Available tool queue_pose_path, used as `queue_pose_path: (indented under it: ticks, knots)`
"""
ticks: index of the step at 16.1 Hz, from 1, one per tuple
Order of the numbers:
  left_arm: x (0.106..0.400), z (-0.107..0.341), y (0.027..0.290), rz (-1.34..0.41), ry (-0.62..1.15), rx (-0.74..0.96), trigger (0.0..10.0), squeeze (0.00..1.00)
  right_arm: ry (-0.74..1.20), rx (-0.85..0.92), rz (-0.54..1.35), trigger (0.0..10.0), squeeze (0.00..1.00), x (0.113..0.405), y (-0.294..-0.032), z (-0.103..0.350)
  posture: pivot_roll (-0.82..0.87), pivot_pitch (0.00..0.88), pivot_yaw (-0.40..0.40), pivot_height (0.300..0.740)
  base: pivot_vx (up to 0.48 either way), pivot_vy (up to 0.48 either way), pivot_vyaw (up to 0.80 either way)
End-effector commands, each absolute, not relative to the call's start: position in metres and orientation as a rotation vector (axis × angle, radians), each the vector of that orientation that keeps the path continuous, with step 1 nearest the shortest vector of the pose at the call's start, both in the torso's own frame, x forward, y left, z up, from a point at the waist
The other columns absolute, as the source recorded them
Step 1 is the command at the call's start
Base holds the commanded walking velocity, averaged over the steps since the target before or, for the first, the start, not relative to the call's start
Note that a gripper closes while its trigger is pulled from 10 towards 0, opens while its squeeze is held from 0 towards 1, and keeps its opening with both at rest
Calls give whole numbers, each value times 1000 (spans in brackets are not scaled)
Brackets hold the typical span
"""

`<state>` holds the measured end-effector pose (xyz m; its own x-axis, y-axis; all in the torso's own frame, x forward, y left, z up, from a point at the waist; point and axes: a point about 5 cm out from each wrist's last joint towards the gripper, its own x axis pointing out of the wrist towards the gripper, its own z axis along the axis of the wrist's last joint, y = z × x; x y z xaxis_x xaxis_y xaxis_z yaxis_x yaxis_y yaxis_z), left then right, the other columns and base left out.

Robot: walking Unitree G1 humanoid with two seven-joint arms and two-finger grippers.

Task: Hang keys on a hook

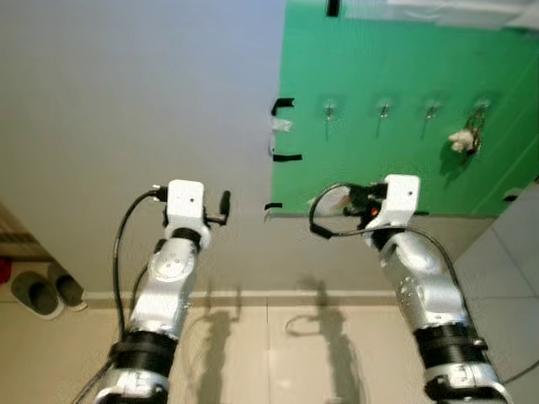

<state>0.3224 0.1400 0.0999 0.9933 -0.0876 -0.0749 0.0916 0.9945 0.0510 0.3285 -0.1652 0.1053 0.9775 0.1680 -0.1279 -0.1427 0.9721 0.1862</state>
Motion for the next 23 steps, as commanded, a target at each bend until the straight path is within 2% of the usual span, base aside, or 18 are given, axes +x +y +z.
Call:
queue_pose_path:
  ticks: [1,6,10,12,15,20,23]
  knots:
    - [324,103,137,-99,72,56,10000,0,114,157,150,10000,0,334,-172,116,-30,0,12,740,371,-300,0]
    - [323,102,135,-113,73,72,10000,0,96,142,158,10000,0,340,-177,123,-28,0,9,740,382,-285,0]
    - [322,100,132,-135,78,87,10000,0,112,138,190,10000,0,340,-170,120,-24,0,5,740,382,-286,0]
    - [322,99,133,-125,81,78,10000,0,145,132,274,10000,0,341,-159,121,-22,0,4,740,420,-142,0]
    - [322,100,132,-128,75,80,10000,0,174,118,398,10000,0,342,-144,128,-21,0,-8,740,0,0,0]
    - [319,102,121,-251,50,116,10000,0,156,279,529,10000,0,352,-135,154,-13,0,-35,740,0,0,0]
    - [314,98,117,-286,69,112,10000,0,152,281,523,10000,0,363,-132,159,-2,0,-41,740,0,0,0]
